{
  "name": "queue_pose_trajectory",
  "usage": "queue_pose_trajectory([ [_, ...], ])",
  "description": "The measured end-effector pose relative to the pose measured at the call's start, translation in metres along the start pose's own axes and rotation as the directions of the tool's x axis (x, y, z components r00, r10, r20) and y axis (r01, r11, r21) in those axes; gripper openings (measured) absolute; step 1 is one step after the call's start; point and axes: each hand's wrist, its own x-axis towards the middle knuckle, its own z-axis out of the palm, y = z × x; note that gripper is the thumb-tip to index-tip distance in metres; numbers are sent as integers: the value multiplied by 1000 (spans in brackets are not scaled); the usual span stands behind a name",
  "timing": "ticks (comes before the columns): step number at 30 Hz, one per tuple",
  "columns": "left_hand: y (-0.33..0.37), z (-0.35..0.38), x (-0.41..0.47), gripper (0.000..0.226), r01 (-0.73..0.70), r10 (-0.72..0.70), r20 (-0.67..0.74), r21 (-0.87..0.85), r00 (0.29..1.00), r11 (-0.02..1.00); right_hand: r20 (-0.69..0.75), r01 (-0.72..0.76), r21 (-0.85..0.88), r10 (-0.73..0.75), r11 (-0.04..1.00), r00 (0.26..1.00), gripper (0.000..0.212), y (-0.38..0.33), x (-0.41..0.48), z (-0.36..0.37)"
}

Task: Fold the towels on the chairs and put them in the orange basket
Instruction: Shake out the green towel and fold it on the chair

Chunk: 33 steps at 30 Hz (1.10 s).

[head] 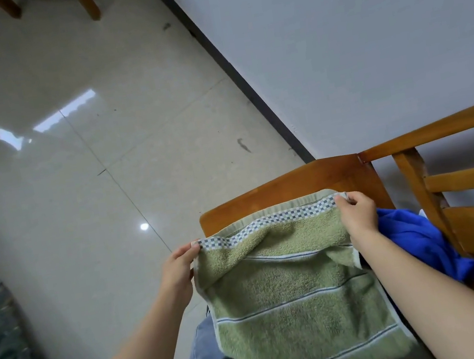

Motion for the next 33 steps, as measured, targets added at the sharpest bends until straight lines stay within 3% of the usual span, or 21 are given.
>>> queue_pose_trajectory([
  [6, 4, -6, -6, 10, -39, 40, 12, -84, 999, 996, 27, 37, 110, -41, 993, 999, 27, -9, -9, -5],
  [12, 8, -4, -15, 13, -45, 46, 44, -16, 998, 999, 23, -34, 210, 29, 977, 999, 26, -14, -17, -9],
  [22, 8, -13, -29, 12, -143, 143, -23, 1, 989, 990, 8, -40, 333, 40, 942, 999, 39, -19, -34, -33],
  [29, 27, -53, -89, 15, -268, 264, 53, 67, 963, 961, 30, 33, 328, -45, 944, 999, 31, -25, -85, -91],
  [33, 52, -84, -148, 20, -394, 387, 89, 92, 918, 914, 143, 127, 341, -185, 931, 972, 25, -48, -131, -138],
])
